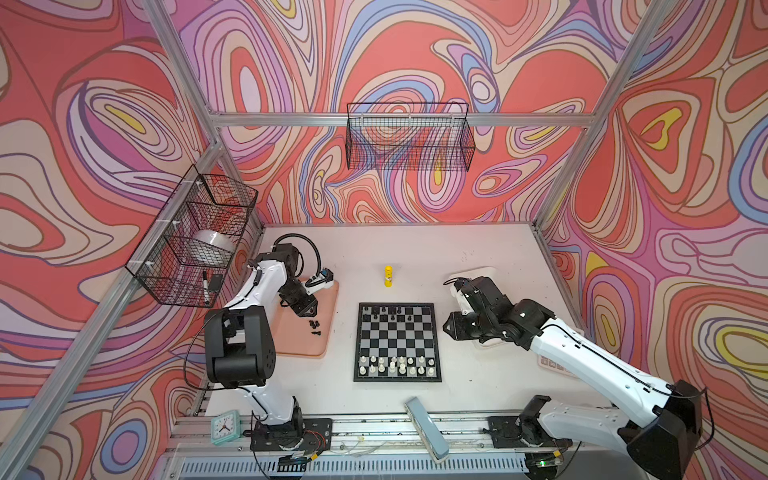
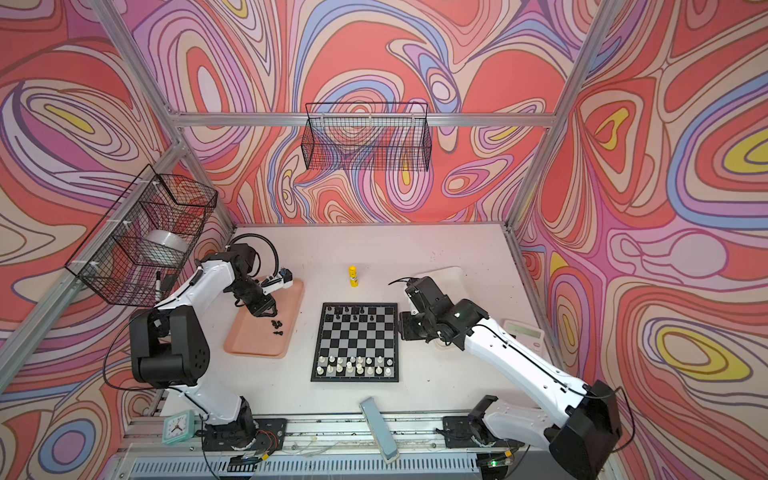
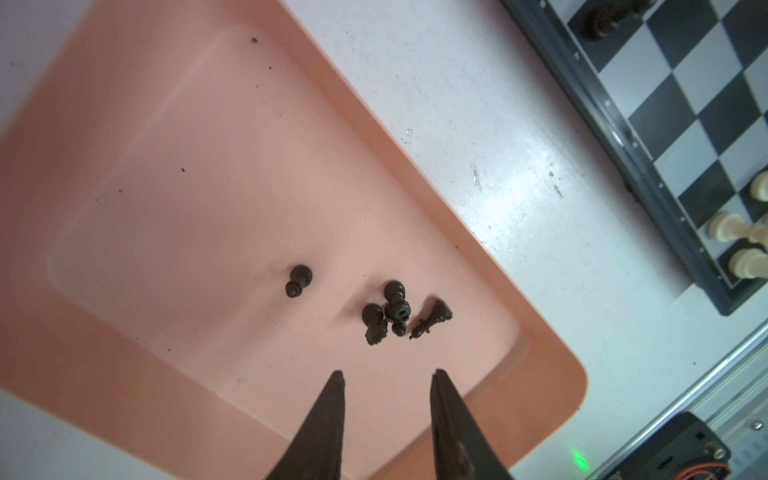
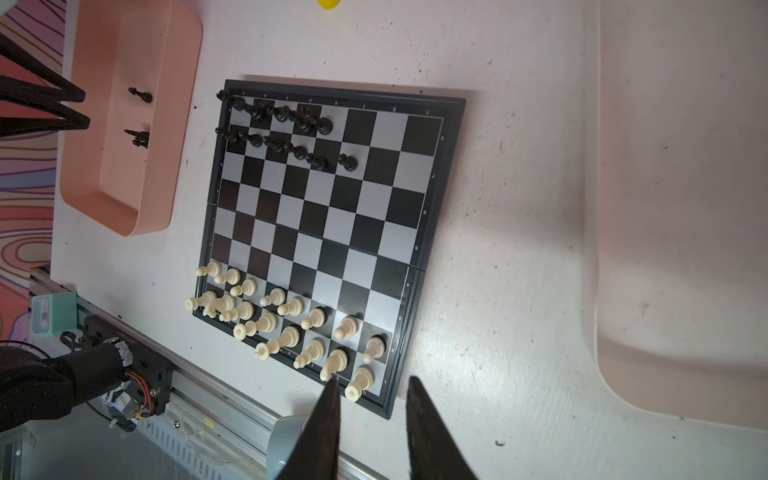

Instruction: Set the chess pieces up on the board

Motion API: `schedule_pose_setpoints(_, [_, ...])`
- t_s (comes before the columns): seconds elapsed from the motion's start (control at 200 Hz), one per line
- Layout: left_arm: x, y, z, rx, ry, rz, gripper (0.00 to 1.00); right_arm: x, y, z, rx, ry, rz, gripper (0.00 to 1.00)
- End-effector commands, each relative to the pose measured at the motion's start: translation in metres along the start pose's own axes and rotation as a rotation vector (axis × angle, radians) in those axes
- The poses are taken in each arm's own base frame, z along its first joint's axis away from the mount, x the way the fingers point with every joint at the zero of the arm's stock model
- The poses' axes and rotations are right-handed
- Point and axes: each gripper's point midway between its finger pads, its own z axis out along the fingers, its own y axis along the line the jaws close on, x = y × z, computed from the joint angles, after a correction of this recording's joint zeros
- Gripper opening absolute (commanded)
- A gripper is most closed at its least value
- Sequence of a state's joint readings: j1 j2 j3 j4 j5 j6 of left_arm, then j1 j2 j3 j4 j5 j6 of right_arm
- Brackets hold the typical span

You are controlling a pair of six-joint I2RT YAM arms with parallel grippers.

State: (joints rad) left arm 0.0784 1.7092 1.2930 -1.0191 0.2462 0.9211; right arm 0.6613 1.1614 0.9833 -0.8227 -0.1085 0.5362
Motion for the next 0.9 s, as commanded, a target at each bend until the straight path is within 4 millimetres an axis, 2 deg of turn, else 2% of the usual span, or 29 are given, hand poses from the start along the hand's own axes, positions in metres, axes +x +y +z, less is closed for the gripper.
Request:
schedule_pose_setpoints(0.0, [0.009, -0.005, 0.002, 0.041, 0.037, 0.148, 0.37, -0.001, -0.002, 0.002, 0.01, 0.0, 0.003, 0.28])
schedule_pose_setpoints(0.175, [0.015, 0.003, 0.009, 0.004, 0.053, 0.25, 0.37, -0.002, 0.025, -0.002, -0.128, 0.018, -0.018, 0.28])
schedule_pose_setpoints(0.606, [0.028, -0.002, 0.026, 0.004, 0.071, 0.358, 0.32, -0.011, 0.025, 0.004, -0.105, 0.016, -0.007, 0.28])
schedule_pose_setpoints(0.891, [0.028, 0.014, 0.036, -0.05, 0.072, 0.363, 0.32, -0.013, 0.024, 0.006, -0.095, 0.017, -0.001, 0.28])
